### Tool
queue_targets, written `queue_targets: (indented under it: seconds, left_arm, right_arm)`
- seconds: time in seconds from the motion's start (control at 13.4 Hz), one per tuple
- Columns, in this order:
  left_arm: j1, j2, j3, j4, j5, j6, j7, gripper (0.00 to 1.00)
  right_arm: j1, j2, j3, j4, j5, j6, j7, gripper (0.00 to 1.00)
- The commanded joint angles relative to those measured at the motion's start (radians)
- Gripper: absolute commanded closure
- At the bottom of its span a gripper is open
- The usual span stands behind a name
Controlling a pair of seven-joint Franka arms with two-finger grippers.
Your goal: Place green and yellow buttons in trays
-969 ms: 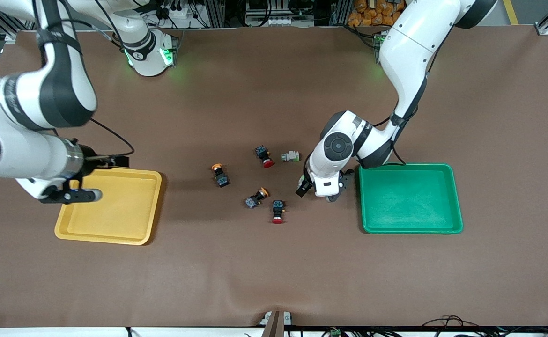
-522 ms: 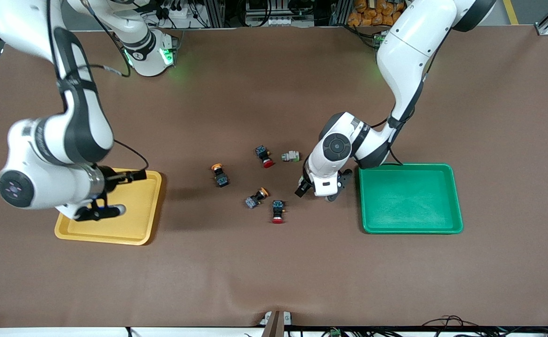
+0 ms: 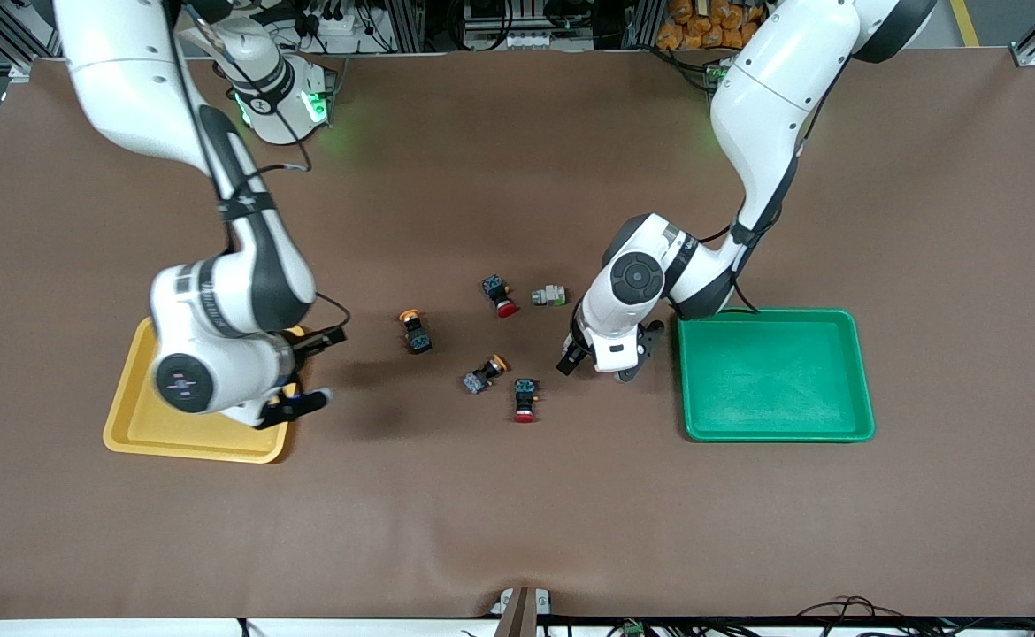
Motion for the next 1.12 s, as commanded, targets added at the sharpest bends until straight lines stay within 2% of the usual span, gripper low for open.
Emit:
queue_targets:
  seconds: [0.0,0.22,0.45,0.67,0.82,0.89,0.97,1.04]
  left_arm:
    - [-0.006,0.006,0.002,-0.004,0.013,0.033,-0.029,0.00]
    - [-0.006,0.014,0.002,-0.002,0.009,0.048,-0.029,0.00]
    - [-0.006,0.023,0.002,0.000,0.007,0.052,-0.029,0.00]
    - [-0.007,0.028,0.002,0.000,0.009,0.052,-0.029,0.00]
    - [-0.007,0.028,0.002,0.001,0.015,0.052,-0.019,0.40]
    - [-0.007,0.028,0.002,0.001,0.016,0.052,-0.010,0.67]
    - [-0.007,0.026,0.002,0.001,0.016,0.050,-0.004,1.00]
    - [-0.006,0.023,0.002,0.001,0.018,0.049,-0.001,1.00]
  right_arm:
    - [0.051,-0.005,-0.008,-0.008,0.012,0.020,0.068,0.00]
    - [0.091,-0.004,-0.008,-0.057,0.012,0.081,0.104,0.00]
    - [0.141,-0.016,-0.008,-0.171,0.012,0.236,0.105,0.00]
    - [0.195,-0.018,-0.006,-0.197,0.014,0.266,0.140,0.00]
    - [0.238,-0.025,-0.006,-0.241,0.014,0.334,0.211,0.00]
    - [0.258,-0.027,-0.006,-0.272,0.014,0.383,0.220,0.00]
    - [0.272,-0.028,-0.006,-0.303,0.014,0.436,0.223,0.00]
    - [0.278,-0.028,-0.005,-0.330,0.015,0.477,0.223,0.00]
